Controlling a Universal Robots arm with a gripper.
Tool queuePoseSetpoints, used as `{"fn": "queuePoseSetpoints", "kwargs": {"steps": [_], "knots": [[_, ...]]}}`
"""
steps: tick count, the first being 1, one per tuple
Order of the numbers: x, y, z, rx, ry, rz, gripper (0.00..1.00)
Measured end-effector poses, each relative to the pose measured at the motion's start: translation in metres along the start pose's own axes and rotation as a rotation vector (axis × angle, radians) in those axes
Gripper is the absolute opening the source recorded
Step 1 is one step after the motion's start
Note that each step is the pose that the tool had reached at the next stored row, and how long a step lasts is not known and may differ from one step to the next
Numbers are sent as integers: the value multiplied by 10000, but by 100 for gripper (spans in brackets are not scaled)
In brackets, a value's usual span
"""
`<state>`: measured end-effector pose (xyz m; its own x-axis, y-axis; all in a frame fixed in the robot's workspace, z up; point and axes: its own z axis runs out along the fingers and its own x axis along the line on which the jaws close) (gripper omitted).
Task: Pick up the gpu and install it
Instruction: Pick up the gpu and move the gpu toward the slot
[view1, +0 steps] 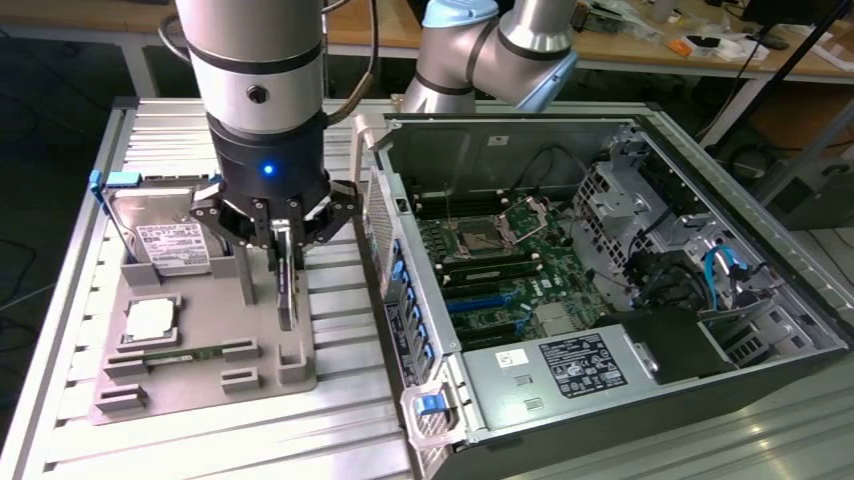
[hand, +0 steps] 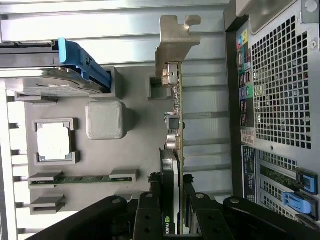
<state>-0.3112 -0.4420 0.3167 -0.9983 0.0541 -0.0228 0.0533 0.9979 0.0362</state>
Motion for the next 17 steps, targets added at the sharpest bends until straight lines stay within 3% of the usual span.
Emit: {"fn": "queuePoseSetpoints", "kwargs": {"steps": [17], "knots": [[-2, 3, -82, 0, 0, 0, 27]]}}
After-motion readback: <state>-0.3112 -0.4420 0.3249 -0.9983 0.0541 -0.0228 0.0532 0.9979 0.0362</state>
